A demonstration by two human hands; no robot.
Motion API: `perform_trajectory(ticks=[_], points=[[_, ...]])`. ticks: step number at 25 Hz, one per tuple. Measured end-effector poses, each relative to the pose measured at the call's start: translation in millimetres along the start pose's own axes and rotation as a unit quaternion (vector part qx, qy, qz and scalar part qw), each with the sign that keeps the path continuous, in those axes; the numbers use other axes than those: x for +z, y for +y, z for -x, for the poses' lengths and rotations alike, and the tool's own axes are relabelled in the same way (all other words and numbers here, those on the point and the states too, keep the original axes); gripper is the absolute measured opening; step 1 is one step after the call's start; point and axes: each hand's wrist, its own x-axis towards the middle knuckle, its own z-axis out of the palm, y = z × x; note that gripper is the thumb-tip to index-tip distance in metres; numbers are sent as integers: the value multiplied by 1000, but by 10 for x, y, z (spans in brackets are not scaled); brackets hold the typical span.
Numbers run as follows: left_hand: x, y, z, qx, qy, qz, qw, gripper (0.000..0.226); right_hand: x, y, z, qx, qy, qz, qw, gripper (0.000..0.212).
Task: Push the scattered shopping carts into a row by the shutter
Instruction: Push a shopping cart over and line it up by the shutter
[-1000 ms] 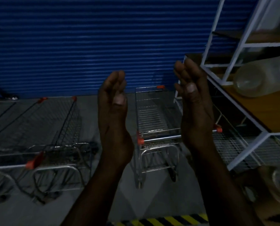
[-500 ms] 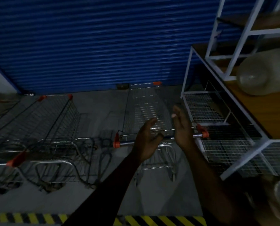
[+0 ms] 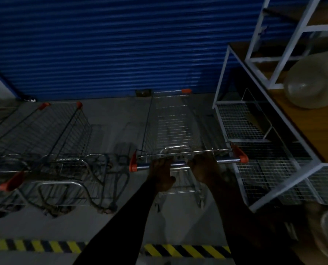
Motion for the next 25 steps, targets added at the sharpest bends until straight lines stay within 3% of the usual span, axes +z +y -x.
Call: perform_trajectory(ticks=[3, 6, 8, 12, 15, 17, 23, 25], points=[[-108, -339, 14, 12, -11, -22, 1000, 65, -131, -349, 72, -15, -23, 30, 999, 87], [-190, -677, 88, 26, 19, -47, 998, 60, -121, -805, 178, 35, -51, 54, 997, 59], [-206, -942, 136, 53, 63, -61, 995, 55, -98, -1125, 194, 56, -75, 66, 993, 55], [-280, -1565, 165, 45, 48, -39, 997, 46, 1, -1736, 188, 71, -31, 27, 997, 53], [-476, -1973, 257, 47, 52, -74, 995, 44, 80, -2295, 242, 65, -147, 90, 983, 27], [-633, -2153, 330, 29, 15, -117, 993, 43, 171, -2604, 206, 86, -135, 55, 986, 12], [-759, -2591, 625, -6, 16, -180, 984, 39, 243, -3100, 105, 40, -101, 94, 990, 29], [-709, -2685, 751, -3, 35, -151, 988, 43, 333, -3083, 76, -15, -29, 93, 995, 38]])
